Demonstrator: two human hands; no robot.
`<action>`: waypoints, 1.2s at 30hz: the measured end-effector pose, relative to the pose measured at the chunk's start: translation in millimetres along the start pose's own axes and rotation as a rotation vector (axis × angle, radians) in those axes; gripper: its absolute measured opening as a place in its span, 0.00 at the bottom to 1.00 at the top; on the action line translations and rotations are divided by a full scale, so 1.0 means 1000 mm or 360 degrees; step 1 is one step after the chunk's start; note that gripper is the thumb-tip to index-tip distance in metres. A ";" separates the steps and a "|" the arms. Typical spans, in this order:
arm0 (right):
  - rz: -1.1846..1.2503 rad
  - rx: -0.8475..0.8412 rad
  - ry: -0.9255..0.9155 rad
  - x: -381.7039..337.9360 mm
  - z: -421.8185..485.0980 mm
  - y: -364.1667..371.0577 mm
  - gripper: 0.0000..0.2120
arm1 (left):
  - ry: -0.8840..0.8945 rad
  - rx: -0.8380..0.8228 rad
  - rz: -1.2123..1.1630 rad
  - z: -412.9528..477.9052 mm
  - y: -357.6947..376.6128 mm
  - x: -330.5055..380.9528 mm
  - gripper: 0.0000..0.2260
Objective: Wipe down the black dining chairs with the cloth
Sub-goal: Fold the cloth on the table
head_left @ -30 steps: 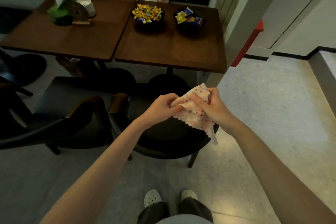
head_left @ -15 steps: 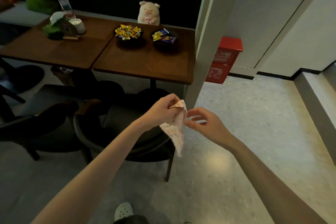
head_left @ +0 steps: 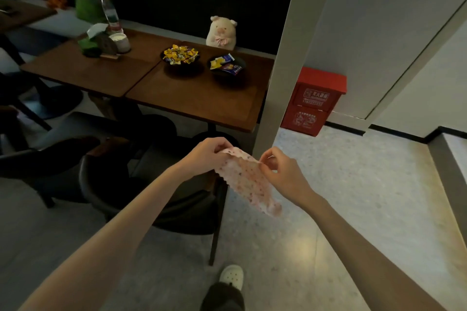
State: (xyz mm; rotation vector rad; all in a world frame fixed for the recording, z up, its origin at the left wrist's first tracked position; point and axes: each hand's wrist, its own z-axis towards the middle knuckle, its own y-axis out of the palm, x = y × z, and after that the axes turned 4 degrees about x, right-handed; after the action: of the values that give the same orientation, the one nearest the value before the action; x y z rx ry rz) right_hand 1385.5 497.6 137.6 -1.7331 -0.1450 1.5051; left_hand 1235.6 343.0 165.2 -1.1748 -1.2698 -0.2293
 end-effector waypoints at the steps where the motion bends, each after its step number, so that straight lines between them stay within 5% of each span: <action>1: -0.0050 -0.0008 -0.0032 0.004 0.010 -0.005 0.05 | -0.0003 0.0002 0.0045 0.008 -0.004 -0.002 0.04; 8: -0.0563 -0.0258 -0.0197 0.045 0.108 -0.018 0.07 | 0.0002 0.0030 0.0195 0.097 -0.024 -0.020 0.06; 20: -0.0658 -0.0207 -0.0240 0.060 0.298 -0.049 0.10 | -0.0108 0.0233 0.0250 0.245 -0.089 -0.055 0.06; 31: -0.0407 0.0113 -0.0568 0.053 0.421 -0.040 0.06 | 0.0035 0.0968 0.0198 0.317 -0.124 -0.066 0.13; 36: -0.0428 -0.0336 -0.0432 0.099 0.409 -0.024 0.04 | -0.0034 0.0733 0.0217 0.301 -0.091 -0.100 0.14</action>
State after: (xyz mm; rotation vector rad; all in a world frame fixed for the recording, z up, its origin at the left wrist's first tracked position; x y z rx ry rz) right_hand 1067.4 771.2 95.1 -1.5851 -0.6724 1.5571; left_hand 951.0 491.0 87.2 -0.8607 -1.1749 0.1715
